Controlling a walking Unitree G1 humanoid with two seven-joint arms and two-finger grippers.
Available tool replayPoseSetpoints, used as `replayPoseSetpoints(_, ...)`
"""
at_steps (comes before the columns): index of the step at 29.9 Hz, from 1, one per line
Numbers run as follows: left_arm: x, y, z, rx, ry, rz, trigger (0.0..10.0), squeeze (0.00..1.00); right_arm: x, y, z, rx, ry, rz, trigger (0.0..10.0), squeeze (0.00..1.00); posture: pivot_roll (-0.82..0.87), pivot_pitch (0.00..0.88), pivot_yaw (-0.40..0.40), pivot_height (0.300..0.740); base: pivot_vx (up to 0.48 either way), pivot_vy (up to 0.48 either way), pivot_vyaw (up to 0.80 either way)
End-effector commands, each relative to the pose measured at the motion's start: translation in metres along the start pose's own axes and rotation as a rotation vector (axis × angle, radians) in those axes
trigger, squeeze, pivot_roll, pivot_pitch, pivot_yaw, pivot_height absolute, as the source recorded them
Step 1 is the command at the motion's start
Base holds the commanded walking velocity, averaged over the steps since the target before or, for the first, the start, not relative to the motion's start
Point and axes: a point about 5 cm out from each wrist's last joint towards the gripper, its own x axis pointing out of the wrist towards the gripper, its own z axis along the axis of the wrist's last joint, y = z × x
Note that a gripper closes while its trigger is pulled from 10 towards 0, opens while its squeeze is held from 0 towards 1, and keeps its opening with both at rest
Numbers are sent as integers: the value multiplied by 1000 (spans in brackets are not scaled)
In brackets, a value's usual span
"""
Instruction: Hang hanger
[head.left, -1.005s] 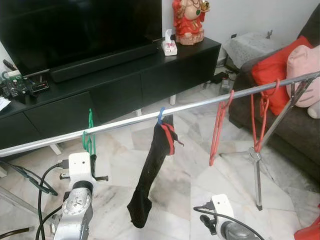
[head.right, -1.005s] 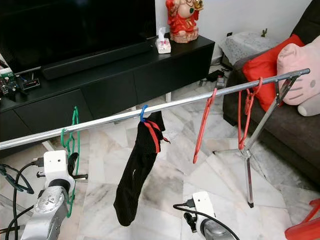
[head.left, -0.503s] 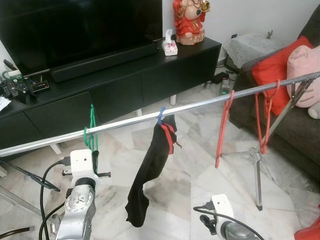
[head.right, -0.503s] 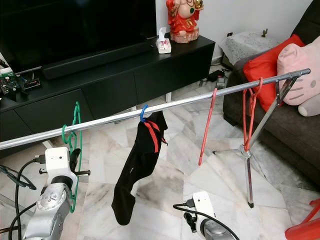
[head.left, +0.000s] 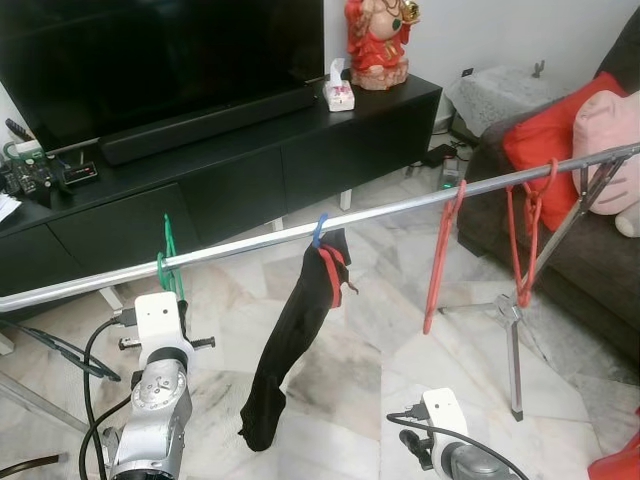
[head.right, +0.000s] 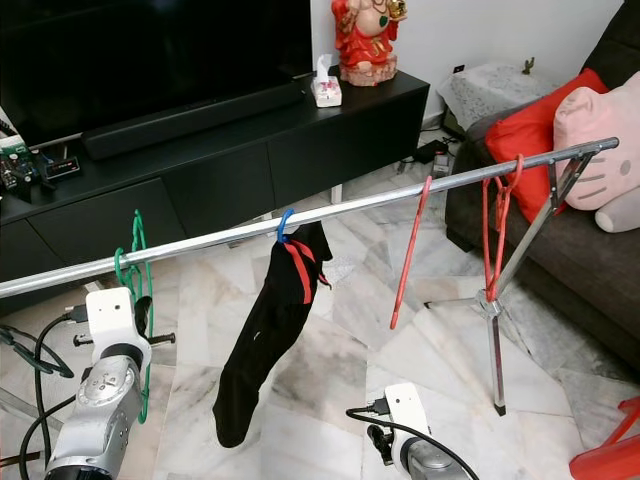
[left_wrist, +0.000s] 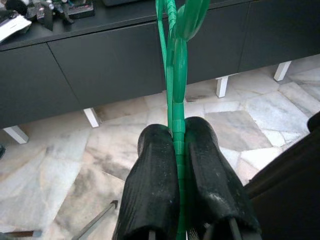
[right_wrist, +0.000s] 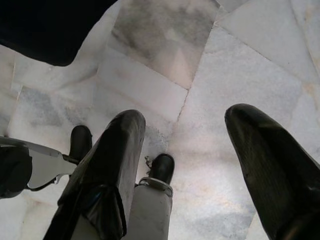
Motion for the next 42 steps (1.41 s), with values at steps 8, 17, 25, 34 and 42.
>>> replayPoseSetpoints(8,8,-1,-1,14,66,9,10000,0,0,2,1,2,6,10,10000,0,-61,0,26,732,0,0,0)
replayPoseSetpoints(17,9,-3,-8,28,138,26,10000,0,1,2,1,6,7,13,10000,0,-60,0,26,732,0,0,0)
replayPoseSetpoints(25,7,1,-9,32,133,27,10000,0,1,2,1,6,7,15,10000,0,-59,0,26,732,0,0,0)
replayPoseSetpoints(34,5,1,-5,52,94,11,10000,1000,1,2,1,5,7,15,10000,0,-60,0,27,732,0,0,0)
replayPoseSetpoints(42,-3,-4,3,72,34,-13,10000,1000,1,2,1,1,7,19,10000,0,-53,0,24,732,0,0,0)
